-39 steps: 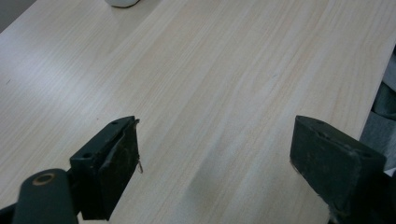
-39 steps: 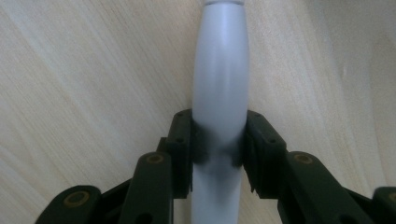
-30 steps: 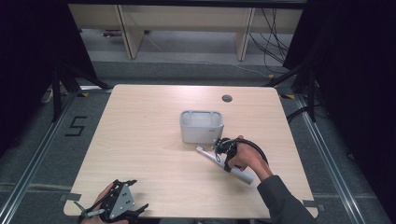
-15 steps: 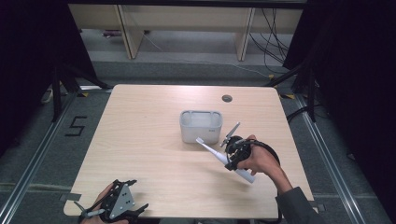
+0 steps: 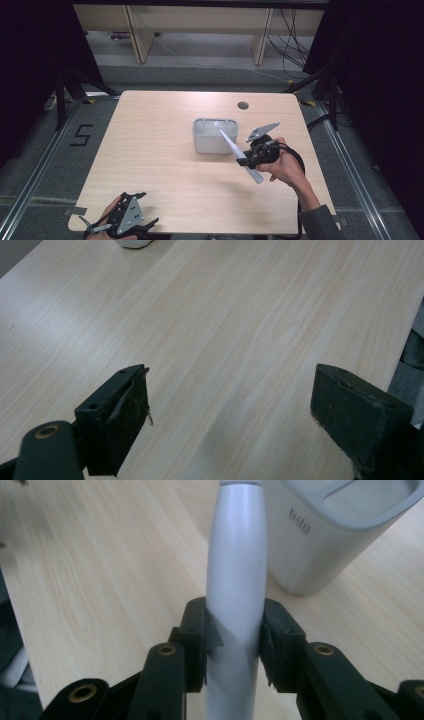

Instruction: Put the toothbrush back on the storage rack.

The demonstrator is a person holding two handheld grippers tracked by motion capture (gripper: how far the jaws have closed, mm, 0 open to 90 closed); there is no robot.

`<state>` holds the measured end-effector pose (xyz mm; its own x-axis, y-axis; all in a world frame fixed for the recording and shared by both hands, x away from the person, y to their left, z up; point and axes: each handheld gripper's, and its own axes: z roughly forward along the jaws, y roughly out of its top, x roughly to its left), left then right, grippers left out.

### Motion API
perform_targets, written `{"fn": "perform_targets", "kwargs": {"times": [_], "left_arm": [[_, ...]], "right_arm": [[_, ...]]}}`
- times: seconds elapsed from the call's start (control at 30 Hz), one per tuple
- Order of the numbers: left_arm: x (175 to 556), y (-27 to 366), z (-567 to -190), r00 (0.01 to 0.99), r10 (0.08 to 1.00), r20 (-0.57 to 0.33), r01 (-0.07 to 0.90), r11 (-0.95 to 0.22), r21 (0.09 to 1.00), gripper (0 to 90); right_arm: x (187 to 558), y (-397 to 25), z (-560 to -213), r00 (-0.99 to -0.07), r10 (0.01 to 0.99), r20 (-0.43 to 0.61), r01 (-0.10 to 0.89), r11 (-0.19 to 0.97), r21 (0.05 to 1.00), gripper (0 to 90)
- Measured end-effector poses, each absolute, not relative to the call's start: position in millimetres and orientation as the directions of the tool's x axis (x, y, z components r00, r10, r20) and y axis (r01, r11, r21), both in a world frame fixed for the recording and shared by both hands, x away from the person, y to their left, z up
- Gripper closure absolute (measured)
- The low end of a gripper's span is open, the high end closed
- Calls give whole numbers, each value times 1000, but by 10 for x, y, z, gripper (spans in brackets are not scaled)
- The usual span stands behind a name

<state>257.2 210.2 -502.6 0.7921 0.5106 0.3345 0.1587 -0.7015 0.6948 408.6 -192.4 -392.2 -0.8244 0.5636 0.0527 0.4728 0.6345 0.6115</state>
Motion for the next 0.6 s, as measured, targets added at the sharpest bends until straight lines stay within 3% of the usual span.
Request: {"fn": "perform_targets", "kwargs": {"times": [0.17,0.6], "left_arm": [[2571,2107,-5019,797,500,338,155,-711,686,151],[2575,2105,-5023,788,513,339,154,-698,699,151]], "right_arm": [[4109,-1917,-3869,-786,614,71,491,550,675,669],[4347,-1779,-3663,-772,634,56,385,396,833,669]]}}
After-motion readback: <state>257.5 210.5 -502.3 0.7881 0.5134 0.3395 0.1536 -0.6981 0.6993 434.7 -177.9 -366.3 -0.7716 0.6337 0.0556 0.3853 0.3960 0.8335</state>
